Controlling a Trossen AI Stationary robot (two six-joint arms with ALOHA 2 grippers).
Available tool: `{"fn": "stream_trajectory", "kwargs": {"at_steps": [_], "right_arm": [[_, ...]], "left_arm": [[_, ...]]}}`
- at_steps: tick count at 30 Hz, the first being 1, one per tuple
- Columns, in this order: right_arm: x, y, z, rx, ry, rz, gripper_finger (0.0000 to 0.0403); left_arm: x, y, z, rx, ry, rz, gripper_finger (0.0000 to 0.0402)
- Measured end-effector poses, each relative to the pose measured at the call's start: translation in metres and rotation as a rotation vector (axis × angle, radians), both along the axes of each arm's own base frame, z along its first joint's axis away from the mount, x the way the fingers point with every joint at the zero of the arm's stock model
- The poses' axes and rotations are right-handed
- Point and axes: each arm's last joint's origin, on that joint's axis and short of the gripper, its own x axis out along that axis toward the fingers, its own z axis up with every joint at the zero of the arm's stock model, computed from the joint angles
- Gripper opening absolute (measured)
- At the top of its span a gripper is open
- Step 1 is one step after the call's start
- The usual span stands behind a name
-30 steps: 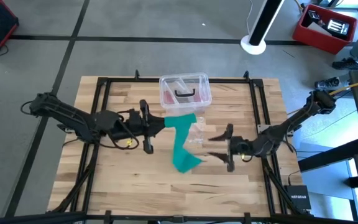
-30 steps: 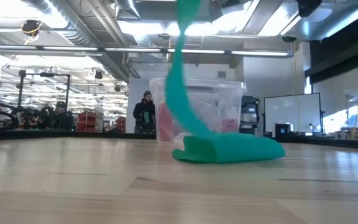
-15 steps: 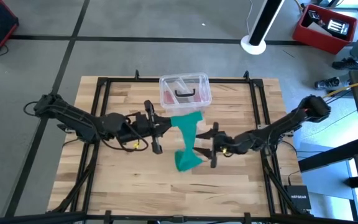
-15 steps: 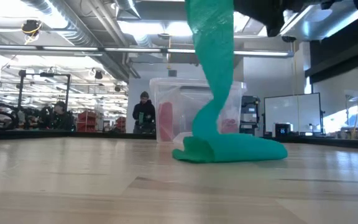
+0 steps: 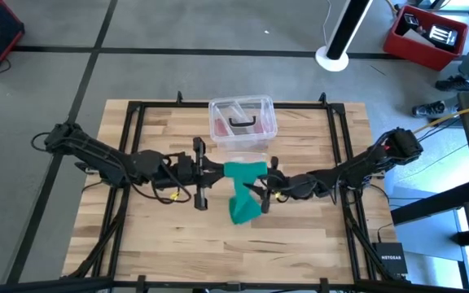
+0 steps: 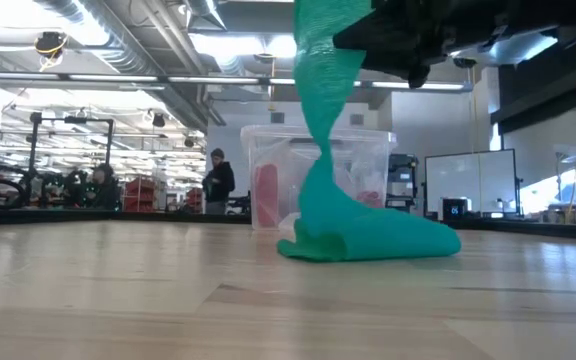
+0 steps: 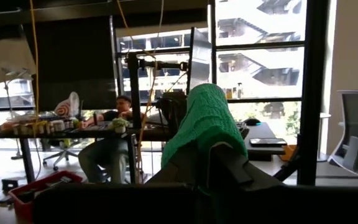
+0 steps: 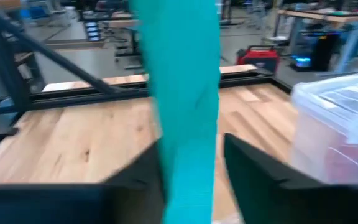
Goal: Roll bandage
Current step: Roll the green bandage
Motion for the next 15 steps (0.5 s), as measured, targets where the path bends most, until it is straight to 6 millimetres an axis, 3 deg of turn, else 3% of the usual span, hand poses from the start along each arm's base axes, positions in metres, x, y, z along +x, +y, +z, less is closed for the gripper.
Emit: {"fn": "stream_trajectory", "kwargs": {"at_steps": [3, 4, 8, 15], "right_arm": [[0.000, 0.004, 0.000, -0.031, 0.012, 0.081, 0.0033], [-0.002, 0.008, 0.000, -0.036, 0.014, 0.122, 0.0017], [-0.016, 0.035, 0.009, -0.063, -0.015, 0.272, 0.0015], [-0.051, 0.081, 0.020, -0.116, -0.035, 0.451, 0.0006]], "left_arm": [[0.000, -0.001, 0.000, 0.005, -0.004, -0.033, 0.0011], [0.000, -0.001, 0.000, 0.008, -0.005, -0.041, 0.0011], [-0.004, 0.002, 0.005, 0.017, -0.012, 0.013, 0.0011], [-0.009, 0.012, 0.008, 0.089, 0.030, 0.264, 0.0011]]}}
